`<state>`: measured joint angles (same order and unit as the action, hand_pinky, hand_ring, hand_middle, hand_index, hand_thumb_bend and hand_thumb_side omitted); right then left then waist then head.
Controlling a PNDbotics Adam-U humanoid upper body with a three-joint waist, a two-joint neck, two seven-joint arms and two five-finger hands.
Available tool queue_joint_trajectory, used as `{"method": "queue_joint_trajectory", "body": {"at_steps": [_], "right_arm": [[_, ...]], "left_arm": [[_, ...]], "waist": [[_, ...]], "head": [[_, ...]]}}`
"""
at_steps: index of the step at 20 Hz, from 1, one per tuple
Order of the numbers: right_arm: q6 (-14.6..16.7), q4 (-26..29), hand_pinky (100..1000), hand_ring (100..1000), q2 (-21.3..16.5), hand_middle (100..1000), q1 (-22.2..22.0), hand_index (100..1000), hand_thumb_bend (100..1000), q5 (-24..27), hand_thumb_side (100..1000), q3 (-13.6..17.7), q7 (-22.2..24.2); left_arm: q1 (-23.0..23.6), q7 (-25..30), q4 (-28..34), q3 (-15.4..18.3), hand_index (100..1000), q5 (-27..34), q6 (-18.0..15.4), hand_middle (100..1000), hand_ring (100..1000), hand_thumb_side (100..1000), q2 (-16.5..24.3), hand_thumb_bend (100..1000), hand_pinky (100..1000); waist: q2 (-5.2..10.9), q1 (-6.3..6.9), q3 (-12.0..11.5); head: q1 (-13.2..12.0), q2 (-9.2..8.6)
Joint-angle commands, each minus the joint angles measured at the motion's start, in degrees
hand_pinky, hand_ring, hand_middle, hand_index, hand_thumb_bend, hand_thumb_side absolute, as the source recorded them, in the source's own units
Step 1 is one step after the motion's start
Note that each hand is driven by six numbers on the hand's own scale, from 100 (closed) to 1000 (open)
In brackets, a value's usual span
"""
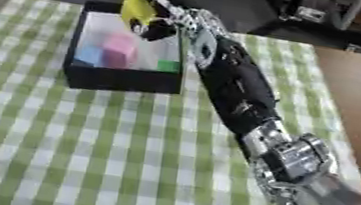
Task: Pick up objects on the table and place them in the box.
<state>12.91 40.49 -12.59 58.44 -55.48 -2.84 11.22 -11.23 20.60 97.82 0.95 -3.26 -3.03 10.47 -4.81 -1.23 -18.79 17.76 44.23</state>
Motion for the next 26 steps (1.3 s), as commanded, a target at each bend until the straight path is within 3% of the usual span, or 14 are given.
{"method": "queue_joint_trajectory", "body": {"at_steps": [1, 4, 8, 14, 18, 22, 26], "right_arm": [[0.6, -0.7, 931, 805, -0.2, 890, 1.5, 982, 217, -4.1, 599, 0.5, -0.5], [1.0, -0.2, 938, 840, -0.1, 956, 1.4, 999, 245, -5.3, 638, 0.6, -0.3], [1.7, 1.0, 938, 843, -0.5, 965, 1.1, 996, 230, -5.4, 634, 0.4, 0.3], [4.7, 8.6, 929, 798, -3.6, 907, -0.8, 976, 177, 1.0, 534, -1.1, -1.6], [5.9, 19.9, 907, 729, -9.2, 829, -5.1, 947, 100, 12.2, 389, -2.5, -4.5], [4.0, 33.3, 890, 685, -15.1, 786, -14.3, 936, 100, 28.0, 368, -1.8, -6.3], [0.7, 43.8, 864, 621, -18.5, 718, -24.3, 907, 100, 41.1, 363, 2.0, -8.4]], "left_arm": [[-0.8, 0.2, 0.8, -0.1, 909, 0.2, -0.1, 584, 582, 1000, 0.4, 180, 720], [-0.8, 0.1, 0.8, 0.0, 909, 0.2, -0.1, 583, 582, 1000, 0.5, 181, 720], [-0.6, 0.1, 0.8, 0.0, 908, 0.1, -0.1, 582, 581, 1000, 0.6, 181, 720], [0.0, -0.4, 0.8, 0.6, 908, 0.0, 0.0, 580, 580, 1000, 1.1, 183, 721], [0.5, -0.9, 0.8, 1.1, 907, -0.2, 0.1, 580, 580, 1000, 1.7, 185, 720], [0.5, -1.6, 1.0, 1.5, 906, -0.1, 0.1, 577, 577, 1000, 2.2, 186, 718], [0.2, -2.1, 1.2, 1.6, 904, -0.1, 0.3, 576, 577, 1000, 2.5, 188, 716]], "waist": [[0.03, 0.85, 0.0], [0.04, 0.86, 0.2], [0.02, 0.74, 0.7], [0.42, 0.10, 2.5], [1.01, -0.74, 4.5], [1.22, -1.63, 6.7], [1.05, -2.31, 8.4]], "head": [[0.1, -0.11], [-0.1, -0.11], [-0.4, -0.11], [-2.2, -0.11], [-4.2, -0.11], [-6.0, -0.11], [-7.4, -0.11]]}}
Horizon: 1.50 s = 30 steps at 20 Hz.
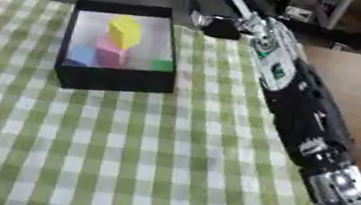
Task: Pick up objects on the table and place them in the box.
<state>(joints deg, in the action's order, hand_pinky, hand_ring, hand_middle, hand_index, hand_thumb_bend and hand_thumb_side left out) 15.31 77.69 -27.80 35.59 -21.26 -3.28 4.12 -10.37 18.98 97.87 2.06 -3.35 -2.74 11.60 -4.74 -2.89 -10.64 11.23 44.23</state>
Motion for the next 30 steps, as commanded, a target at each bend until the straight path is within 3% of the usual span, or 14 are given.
{"method": "queue_joint_trajectory", "body": {"at_steps": [1, 7, 13, 14, 19, 23, 30], "right_arm": [[-2.3, 8.7, 858, 605, -3.1, 696, -4.6, 904, 100, 9.5, 370, 4.2, -2.9], [-3.4, 16.2, 845, 590, 1.1, 671, -18.2, 894, 100, 15.8, 405, 10.3, -8.7], [-4.1, 17.5, 845, 590, 1.9, 671, -19.7, 894, 100, 16.6, 405, 10.9, -9.3], [-4.4, 17.1, 835, 579, 2.4, 650, -20.3, 880, 100, 16.9, 443, 11.4, -9.6], [-3.9, 15.5, 833, 576, 8.6, 643, -26.5, 876, 100, 20.1, 458, 14.4, -11.5], [-3.6, 18.2, 832, 574, 12.4, 636, -31.0, 872, 100, 20.0, 468, 15.0, -11.5], [-4.5, 18.5, 828, 565, 13.5, 619, -32.3, 859, 100, 20.0, 473, 14.4, -11.3]], "left_arm": [[-0.7, -0.7, 1.2, 0.5, 904, 0.0, 0.0, 577, 577, 1000, 1.4, 186, 716], [-0.2, -1.6, 1.2, 0.2, 902, 0.0, 0.1, 577, 577, 1000, 1.0, 182, 713], [-0.1, -2.0, 1.1, 0.1, 902, -0.1, -0.1, 577, 577, 1000, 0.9, 182, 713], [0.3, -2.3, 1.1, 0.3, 900, 0.0, -0.2, 577, 577, 1000, 0.6, 156, 713], [1.7, -3.8, 0.8, 0.1, 894, 0.2, -1.1, 571, 570, 1000, 0.0, 145, 709], [2.3, -4.8, 0.3, -0.1, 888, 0.5, -1.1, 564, 563, 1000, 0.0, 129, 704], [2.8, -5.9, -0.5, -1.0, 876, 1.6, -0.3, 552, 553, 1000, -0.2, 110, 696]], "waist": [[0.89, -0.84, 0.9], [0.50, -0.88, 2.9], [0.46, -0.84, 3.1], [0.11, -0.34, 3.6], [0.27, 0.72, 4.8], [0.53, 0.95, 5.0], [0.69, 1.17, 5.2]], "head": [[-1.5, -0.11], [-4.1, -0.11], [-4.4, -0.11], [-5.6, -0.11], [-7.1, -0.11], [-6.8, -0.11], [-6.4, -0.11]]}}
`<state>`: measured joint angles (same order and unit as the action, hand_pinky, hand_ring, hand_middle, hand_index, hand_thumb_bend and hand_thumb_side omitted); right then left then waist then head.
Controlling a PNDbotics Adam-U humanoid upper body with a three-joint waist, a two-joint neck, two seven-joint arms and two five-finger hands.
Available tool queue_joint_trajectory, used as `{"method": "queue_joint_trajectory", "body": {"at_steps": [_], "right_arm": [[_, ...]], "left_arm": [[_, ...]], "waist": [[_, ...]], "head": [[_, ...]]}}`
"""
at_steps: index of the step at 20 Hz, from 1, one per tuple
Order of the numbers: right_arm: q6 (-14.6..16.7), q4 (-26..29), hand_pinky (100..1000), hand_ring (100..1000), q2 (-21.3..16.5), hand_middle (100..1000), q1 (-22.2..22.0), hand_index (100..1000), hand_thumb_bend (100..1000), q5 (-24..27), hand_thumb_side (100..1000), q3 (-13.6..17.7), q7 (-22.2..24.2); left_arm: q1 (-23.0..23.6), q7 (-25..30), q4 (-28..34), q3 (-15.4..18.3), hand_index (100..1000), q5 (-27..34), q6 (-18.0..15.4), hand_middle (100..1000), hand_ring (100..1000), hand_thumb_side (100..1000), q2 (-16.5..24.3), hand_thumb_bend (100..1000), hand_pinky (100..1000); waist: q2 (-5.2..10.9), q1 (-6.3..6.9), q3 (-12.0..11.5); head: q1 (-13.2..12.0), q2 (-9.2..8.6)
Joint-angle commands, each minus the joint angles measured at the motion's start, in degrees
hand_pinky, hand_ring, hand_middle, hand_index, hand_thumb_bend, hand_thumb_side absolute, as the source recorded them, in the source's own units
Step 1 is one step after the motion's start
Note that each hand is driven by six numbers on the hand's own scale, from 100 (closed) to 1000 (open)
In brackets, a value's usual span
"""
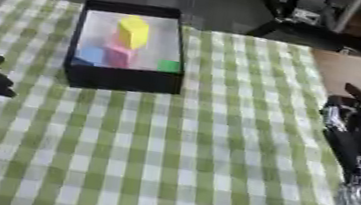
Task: Pick up objects on the table and place them in the box.
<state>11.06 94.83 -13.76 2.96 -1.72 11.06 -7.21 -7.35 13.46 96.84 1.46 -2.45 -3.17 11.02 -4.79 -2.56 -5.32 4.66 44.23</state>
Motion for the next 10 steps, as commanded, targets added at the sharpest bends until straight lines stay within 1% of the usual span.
{"method": "queue_joint_trajectory", "body": {"at_steps": [1, 5, 10], "right_arm": [[-0.3, 1.3, 828, 564, -0.4, 618, 0.4, 858, 100, 0.4, 473, 0.0, 0.1], [-0.5, 1.0, 826, 560, -0.1, 610, 0.0, 852, 100, 0.4, 473, 0.1, -0.1], [-0.6, 1.0, 825, 558, 0.1, 605, 0.1, 846, 100, 0.5, 474, 0.0, -0.2]], "left_arm": [[-0.1, -0.5, 0.5, -0.5, 876, 0.8, 0.2, 552, 552, 1000, 0.3, 110, 696], [0.0, -0.8, 0.3, -0.8, 870, 1.1, 0.5, 545, 547, 1000, 0.4, 107, 693], [0.2, -1.2, 0.2, -1.1, 866, 1.6, 1.0, 539, 541, 1000, 0.4, 106, 690]], "waist": [[0.74, 0.87, -0.2], [0.68, 0.71, -0.3], [0.51, 0.56, -0.3]], "head": [[0.2, -0.11], [1.0, -0.11], [1.2, -0.11]]}}
